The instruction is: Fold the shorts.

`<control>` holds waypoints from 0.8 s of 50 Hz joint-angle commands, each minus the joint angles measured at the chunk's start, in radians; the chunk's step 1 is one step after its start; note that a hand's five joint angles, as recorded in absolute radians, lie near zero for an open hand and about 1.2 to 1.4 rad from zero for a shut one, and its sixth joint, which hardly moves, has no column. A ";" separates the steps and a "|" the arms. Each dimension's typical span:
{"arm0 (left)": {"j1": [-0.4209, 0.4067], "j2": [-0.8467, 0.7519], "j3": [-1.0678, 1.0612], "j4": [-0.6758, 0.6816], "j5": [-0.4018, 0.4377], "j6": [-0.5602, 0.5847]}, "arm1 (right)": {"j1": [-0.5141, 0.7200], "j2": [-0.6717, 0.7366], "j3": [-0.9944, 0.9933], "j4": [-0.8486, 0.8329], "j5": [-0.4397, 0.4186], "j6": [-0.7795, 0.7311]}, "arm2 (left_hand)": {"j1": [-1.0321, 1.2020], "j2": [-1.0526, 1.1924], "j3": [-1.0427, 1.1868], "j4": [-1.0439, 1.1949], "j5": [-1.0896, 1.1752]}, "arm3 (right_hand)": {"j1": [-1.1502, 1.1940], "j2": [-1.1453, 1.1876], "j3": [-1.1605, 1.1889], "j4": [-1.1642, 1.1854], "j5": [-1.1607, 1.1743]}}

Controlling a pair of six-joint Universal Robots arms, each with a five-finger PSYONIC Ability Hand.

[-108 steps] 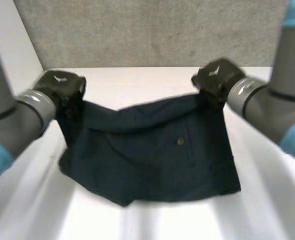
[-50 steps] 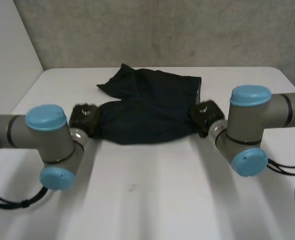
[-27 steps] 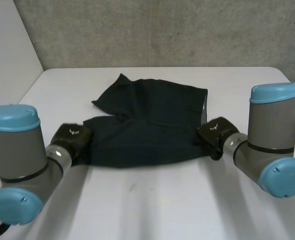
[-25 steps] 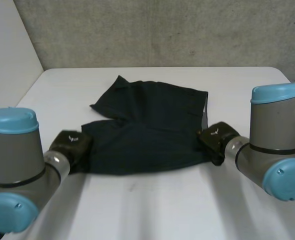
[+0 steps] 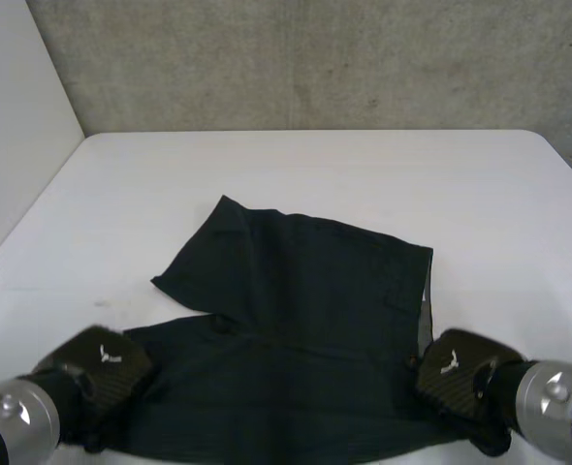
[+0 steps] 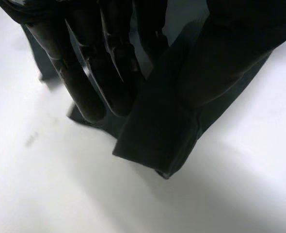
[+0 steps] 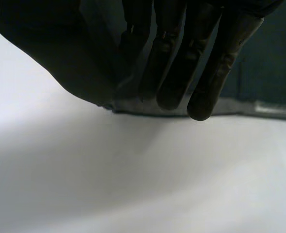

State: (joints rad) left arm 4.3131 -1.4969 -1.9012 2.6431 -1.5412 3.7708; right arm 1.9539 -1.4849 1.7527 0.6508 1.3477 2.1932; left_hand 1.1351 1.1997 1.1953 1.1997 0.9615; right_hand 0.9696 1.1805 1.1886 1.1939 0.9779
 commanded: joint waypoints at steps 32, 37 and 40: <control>-0.121 -1.214 1.275 0.692 -0.053 0.003 | -0.006 0.710 -0.588 -0.849 0.281 0.281 | -0.961 -1.025 -1.021 -1.025 -0.961 | -0.795 -1.006 -1.014 -1.019 -0.978; -0.115 -1.073 1.197 0.693 -0.062 -0.074 | -0.007 0.554 -0.489 -0.804 0.307 0.380 | -0.961 -1.025 -1.021 -1.025 -0.961 | -0.795 -1.006 -1.014 -1.019 -0.978; -0.101 -0.971 1.087 0.693 -0.057 -0.154 | -0.010 0.474 -0.440 -0.789 0.294 0.436 | -0.961 -1.025 -1.021 -1.025 -0.961 | -0.795 -1.006 -1.014 -1.019 -0.978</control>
State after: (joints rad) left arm 4.1951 -2.6415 -0.6629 3.3371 -1.5992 3.7329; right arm 1.9479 -0.8477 1.2118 -0.1853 1.6441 2.5210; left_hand 0.1890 0.1989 0.2100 0.2031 0.0450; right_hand 0.2021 0.2188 0.2135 0.2346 0.0633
